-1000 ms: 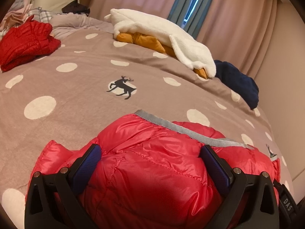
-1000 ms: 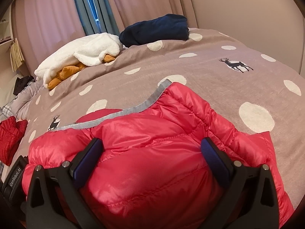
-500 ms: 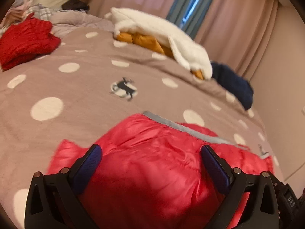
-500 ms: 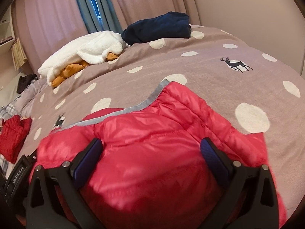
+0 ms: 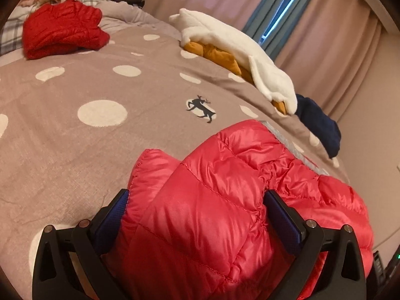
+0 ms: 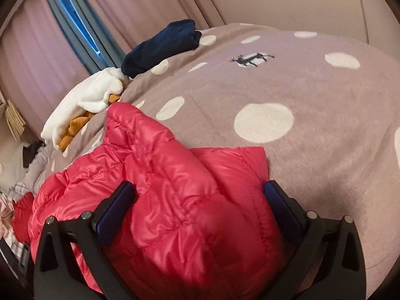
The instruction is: Fold large clothes
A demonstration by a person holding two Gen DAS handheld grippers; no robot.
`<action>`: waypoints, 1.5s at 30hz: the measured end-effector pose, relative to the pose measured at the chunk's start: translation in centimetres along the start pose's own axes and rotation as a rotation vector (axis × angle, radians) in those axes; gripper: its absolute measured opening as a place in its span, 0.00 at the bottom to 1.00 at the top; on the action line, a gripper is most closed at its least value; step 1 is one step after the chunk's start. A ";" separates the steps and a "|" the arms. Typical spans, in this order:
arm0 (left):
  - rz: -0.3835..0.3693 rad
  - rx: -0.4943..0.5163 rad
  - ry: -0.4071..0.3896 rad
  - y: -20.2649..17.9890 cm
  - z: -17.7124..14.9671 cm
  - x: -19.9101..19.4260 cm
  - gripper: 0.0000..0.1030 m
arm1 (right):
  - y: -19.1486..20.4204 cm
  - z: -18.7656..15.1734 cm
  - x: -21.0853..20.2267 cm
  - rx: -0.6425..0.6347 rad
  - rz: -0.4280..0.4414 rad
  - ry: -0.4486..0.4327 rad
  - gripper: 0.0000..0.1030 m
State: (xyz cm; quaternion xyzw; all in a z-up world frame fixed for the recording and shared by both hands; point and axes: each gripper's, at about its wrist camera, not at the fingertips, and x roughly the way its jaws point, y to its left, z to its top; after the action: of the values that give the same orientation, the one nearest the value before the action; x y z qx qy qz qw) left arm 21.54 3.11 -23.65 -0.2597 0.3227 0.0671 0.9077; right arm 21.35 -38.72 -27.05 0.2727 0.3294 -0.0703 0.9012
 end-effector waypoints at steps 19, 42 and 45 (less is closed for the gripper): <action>-0.058 -0.203 0.054 5.1 0.5 -6.4 0.99 | 3.6 0.9 -7.1 -0.090 0.071 -0.041 0.90; -0.384 -0.597 0.345 6.1 -5.6 -6.1 0.72 | 15.2 -6.3 -6.9 -0.289 0.352 0.090 0.17; -0.407 -0.633 0.325 6.4 -5.8 -6.1 0.72 | 14.4 -6.6 -6.0 -0.250 0.359 0.119 0.12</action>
State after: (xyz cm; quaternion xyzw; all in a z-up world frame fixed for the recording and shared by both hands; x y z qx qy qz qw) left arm 11.71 5.91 -26.37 -0.5920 0.3672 -0.0597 0.7149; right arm 17.41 -23.37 -21.06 0.2168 0.3344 0.1489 0.9050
